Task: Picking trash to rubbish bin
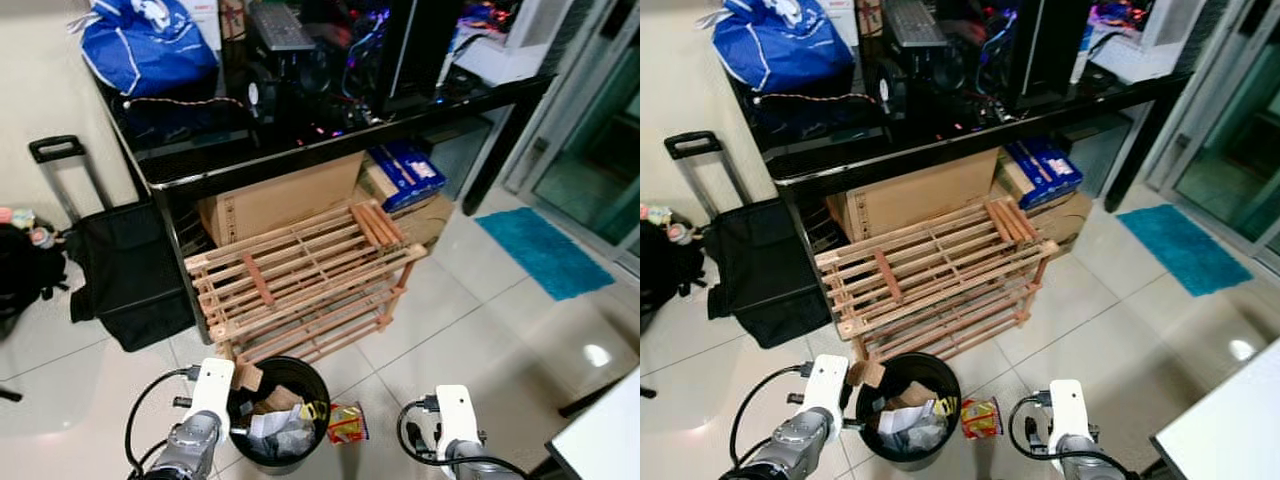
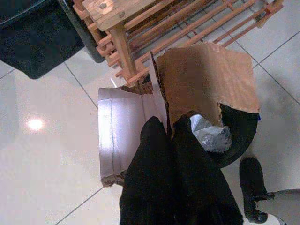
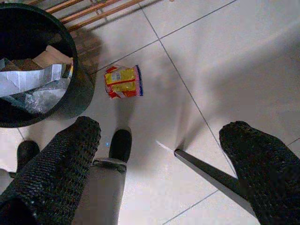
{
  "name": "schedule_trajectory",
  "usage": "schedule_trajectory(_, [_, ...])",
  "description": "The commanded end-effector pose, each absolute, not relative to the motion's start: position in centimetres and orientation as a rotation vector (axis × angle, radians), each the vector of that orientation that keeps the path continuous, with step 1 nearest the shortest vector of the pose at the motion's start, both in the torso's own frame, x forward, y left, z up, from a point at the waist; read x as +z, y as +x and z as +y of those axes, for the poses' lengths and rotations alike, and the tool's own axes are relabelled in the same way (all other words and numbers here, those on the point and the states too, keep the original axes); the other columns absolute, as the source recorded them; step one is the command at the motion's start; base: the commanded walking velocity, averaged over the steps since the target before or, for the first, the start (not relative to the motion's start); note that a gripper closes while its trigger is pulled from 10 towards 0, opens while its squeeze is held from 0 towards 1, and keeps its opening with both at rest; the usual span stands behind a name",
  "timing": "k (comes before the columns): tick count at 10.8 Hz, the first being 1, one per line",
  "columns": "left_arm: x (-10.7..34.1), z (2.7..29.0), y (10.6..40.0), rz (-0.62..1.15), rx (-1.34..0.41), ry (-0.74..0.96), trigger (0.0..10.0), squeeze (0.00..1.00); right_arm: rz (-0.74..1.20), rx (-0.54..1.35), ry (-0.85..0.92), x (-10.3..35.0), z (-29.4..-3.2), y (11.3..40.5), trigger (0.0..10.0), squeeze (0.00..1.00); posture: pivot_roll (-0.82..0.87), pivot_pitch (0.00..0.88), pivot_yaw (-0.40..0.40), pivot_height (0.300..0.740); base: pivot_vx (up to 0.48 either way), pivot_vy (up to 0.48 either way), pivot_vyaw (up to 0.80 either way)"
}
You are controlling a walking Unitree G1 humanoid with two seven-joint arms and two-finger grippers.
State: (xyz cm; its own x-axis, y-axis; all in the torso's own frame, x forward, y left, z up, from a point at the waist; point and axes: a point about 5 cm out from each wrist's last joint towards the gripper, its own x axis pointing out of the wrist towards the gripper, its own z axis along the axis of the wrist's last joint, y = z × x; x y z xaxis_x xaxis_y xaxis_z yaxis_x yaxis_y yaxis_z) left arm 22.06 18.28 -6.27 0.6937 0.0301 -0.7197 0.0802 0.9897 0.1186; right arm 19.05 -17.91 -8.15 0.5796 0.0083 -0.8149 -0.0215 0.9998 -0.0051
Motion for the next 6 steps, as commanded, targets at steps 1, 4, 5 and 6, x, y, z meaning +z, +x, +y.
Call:
schedule_trajectory(1, [-6.22,18.07,22.21,0.806,-0.039,0.15,10.0,0.0,0.949,0.014,-0.019,-8.07,-18.13,19.16,10.0,0.0,0.03,0.032,-0.066,0.74,0.0,0.0,0.0])
schedule_trajectory(4, [-6.25,18.08,22.17,0.808,-0.04,0.149,10.0,0.0,0.955,0.024,-0.022,-8.11,-18.06,19.11,10.0,0.0,0.03,0.034,-0.066,0.74,0.0,0.0,-0.8])
schedule_trajectory(5, [-6.26,18.08,22.14,0.809,-0.039,0.148,10.0,0.0,0.956,0.024,-0.022,-8.12,-18.06,19.1,10.0,0.0,0.03,0.034,-0.067,0.74,0.0,0.0,-0.8])
schedule_trajectory(6, [-6.27,18.07,22.13,0.809,-0.039,0.147,10.0,0.0,0.959,0.025,-0.024,-8.14,-18.07,19.05,10.0,0.0,0.03,0.035,-0.067,0.74,0.0,0.0,-0.8])
